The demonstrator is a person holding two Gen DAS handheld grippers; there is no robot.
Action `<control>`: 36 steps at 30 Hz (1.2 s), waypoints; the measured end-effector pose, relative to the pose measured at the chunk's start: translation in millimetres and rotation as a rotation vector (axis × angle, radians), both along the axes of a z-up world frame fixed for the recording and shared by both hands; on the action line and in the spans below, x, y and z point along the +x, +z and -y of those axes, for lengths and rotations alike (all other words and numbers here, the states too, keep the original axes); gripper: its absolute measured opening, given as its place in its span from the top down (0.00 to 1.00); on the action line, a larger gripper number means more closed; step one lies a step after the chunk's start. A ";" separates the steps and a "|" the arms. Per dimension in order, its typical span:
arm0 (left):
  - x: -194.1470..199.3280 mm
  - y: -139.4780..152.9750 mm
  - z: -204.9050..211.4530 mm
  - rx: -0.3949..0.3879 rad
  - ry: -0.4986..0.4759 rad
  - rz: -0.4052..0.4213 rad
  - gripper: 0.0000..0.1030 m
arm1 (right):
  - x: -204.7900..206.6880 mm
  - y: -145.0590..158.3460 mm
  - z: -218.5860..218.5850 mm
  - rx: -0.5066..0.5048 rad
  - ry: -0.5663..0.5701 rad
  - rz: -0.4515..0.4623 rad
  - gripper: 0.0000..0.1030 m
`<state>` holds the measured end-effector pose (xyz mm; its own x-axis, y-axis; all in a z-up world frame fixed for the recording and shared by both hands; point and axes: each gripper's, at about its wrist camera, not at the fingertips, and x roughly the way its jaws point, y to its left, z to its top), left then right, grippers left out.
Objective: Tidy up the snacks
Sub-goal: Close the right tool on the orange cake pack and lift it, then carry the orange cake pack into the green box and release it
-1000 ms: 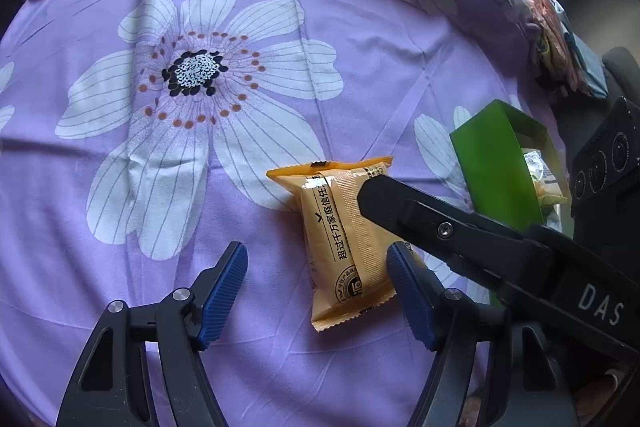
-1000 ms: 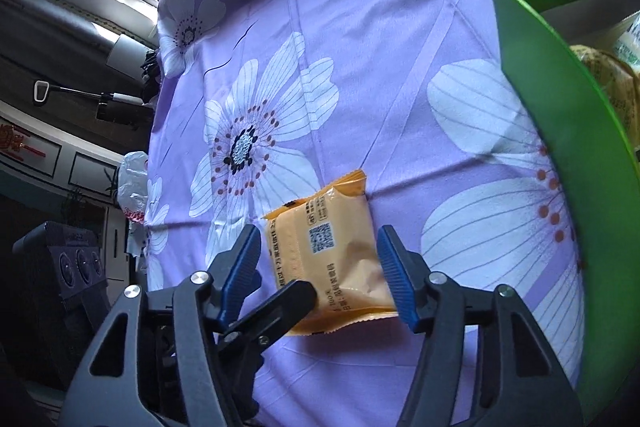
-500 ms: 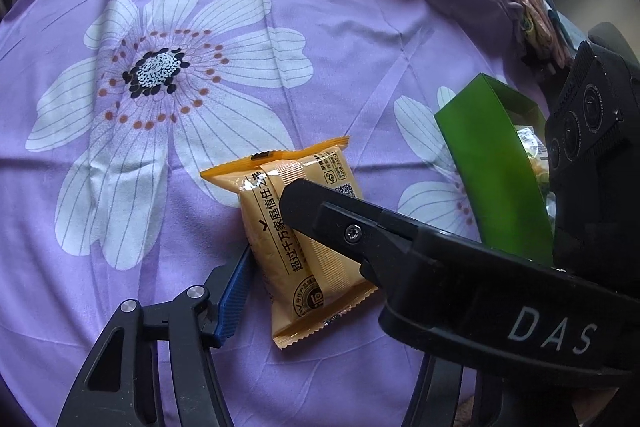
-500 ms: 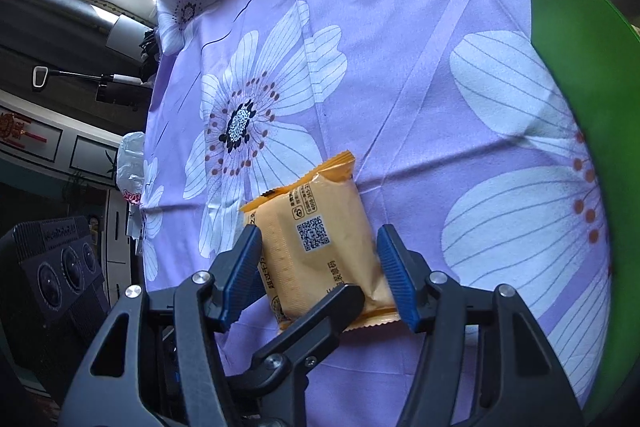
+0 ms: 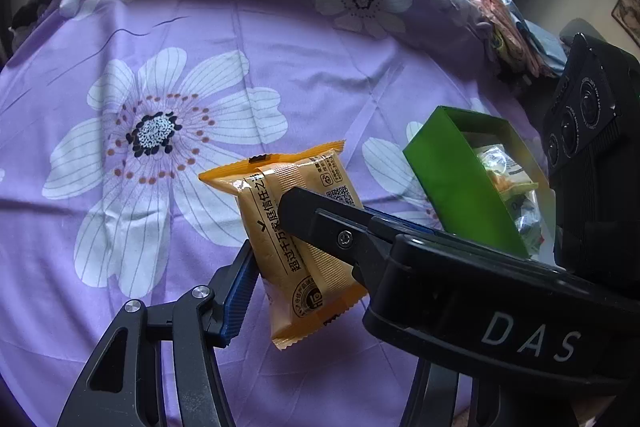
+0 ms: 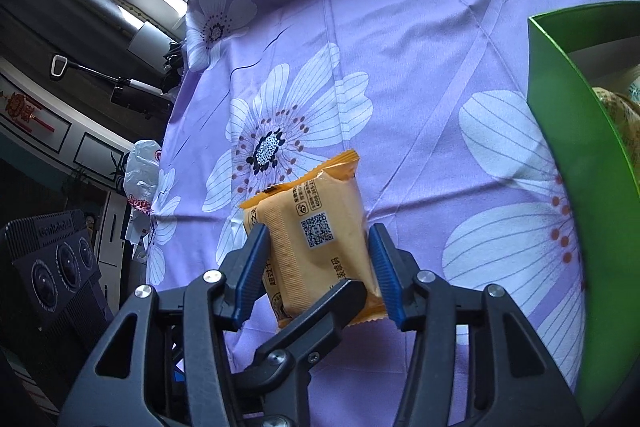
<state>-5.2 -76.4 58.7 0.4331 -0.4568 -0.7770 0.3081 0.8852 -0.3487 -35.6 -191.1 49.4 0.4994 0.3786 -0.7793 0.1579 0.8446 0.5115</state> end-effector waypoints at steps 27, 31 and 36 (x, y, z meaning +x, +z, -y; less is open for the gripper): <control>-26.3 51.0 11.0 -0.064 -0.025 0.309 0.43 | -28.6 64.0 -2.8 -0.113 -0.034 0.267 0.49; -29.7 60.0 21.3 -0.051 -0.042 0.347 0.43 | -35.0 72.9 3.6 -0.116 -0.048 0.302 0.49; -30.2 65.7 39.0 -0.061 -0.077 0.364 0.43 | -43.2 81.0 19.9 -0.117 -0.095 0.324 0.49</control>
<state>-35.4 -115.4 124.3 0.6384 -0.5394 -0.5492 0.4864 0.8356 -0.2553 -78.8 -211.0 130.5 0.7564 0.2364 -0.6100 0.0840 0.8896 0.4489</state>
